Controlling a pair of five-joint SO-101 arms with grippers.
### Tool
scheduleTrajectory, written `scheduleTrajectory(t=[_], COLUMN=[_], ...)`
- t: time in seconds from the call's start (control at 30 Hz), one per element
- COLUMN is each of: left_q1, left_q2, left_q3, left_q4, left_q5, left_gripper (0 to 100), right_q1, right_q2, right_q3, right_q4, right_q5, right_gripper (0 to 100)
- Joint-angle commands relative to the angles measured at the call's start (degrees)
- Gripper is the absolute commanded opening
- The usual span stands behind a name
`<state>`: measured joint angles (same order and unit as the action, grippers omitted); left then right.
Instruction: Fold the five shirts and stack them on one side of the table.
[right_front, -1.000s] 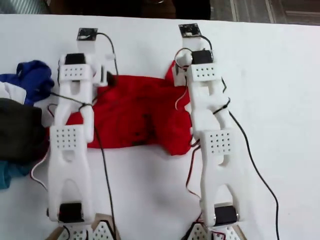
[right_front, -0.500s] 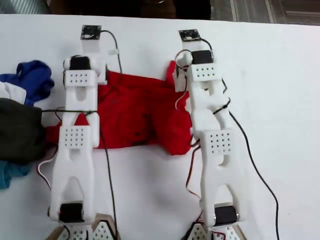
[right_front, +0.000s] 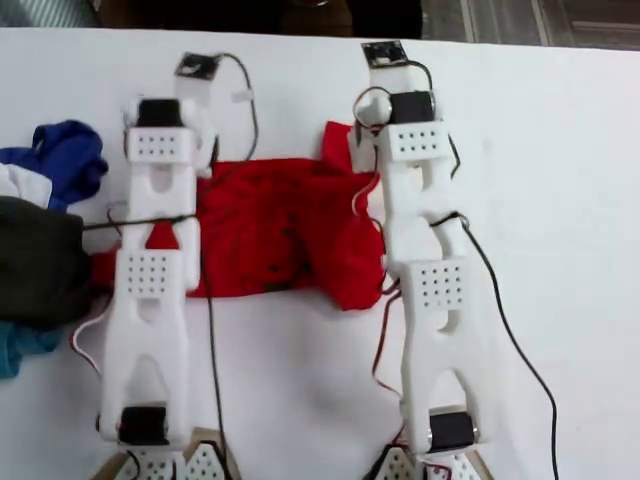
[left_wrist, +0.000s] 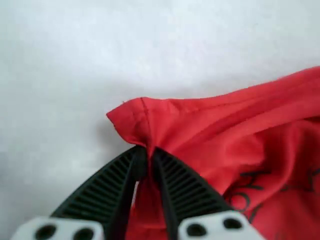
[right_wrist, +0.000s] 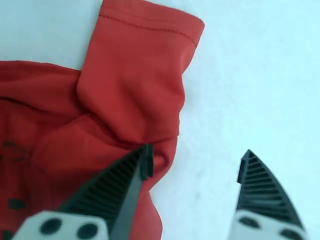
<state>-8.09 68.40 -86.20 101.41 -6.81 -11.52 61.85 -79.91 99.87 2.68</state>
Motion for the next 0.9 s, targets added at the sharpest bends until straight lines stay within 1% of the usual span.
scheduleTrajectory(t=[0.0, 0.13, 0.2, 0.37, 0.5, 0.53, 0.6, 0.73, 0.8, 0.87], left_q1=[-1.58, -2.81, -3.87, -5.45, -5.54, -5.71, -6.42, -8.53, -9.49, -10.02], left_q2=[-15.47, -30.95, -37.89, -54.59, -66.90, -69.71, -74.90, -82.46, -84.48, -85.19], left_q3=[12.18, 38.64, 51.47, 80.75, 100.97, 104.92, 111.43, 117.85, 118.73, 118.81], left_q4=[1.32, 0.70, -1.58, -14.07, -22.07, -24.09, -27.25, -29.63, -29.63, -29.63], left_q5=[-0.26, 0.35, 1.67, 1.49, 1.32, 1.32, 1.32, 1.23, -0.35, -4.22], left_gripper=[2, 2, 2, 2, 2, 2, 2, 2, 2, 2], right_q1=[-0.75, -3.12, -4.53, -9.27, -12.70, -13.49, -14.64, -15.34, -14.90, -13.41], right_q2=[-5.41, -5.05, -4.88, -4.09, -1.54, -0.75, 0.84, 5.58, 8.40, 10.07], right_q3=[-2.46, -2.46, -1.85, -1.67, -1.58, -1.58, -1.58, -1.58, -2.02, -2.20], right_q4=[0.75, -1.71, -4.00, -7.16, -6.64, -6.64, -6.64, -6.73, -6.73, -6.64], right_q5=[0.53, 0.09, 0.00, 0.09, 0.09, 0.09, 0.53, 0.62, 0.62, 0.97], right_gripper=[27.6, 27.9, 27.9, 28.2, 36.7, 38.4, 38.3, 35.5, 31.7, 24.1])
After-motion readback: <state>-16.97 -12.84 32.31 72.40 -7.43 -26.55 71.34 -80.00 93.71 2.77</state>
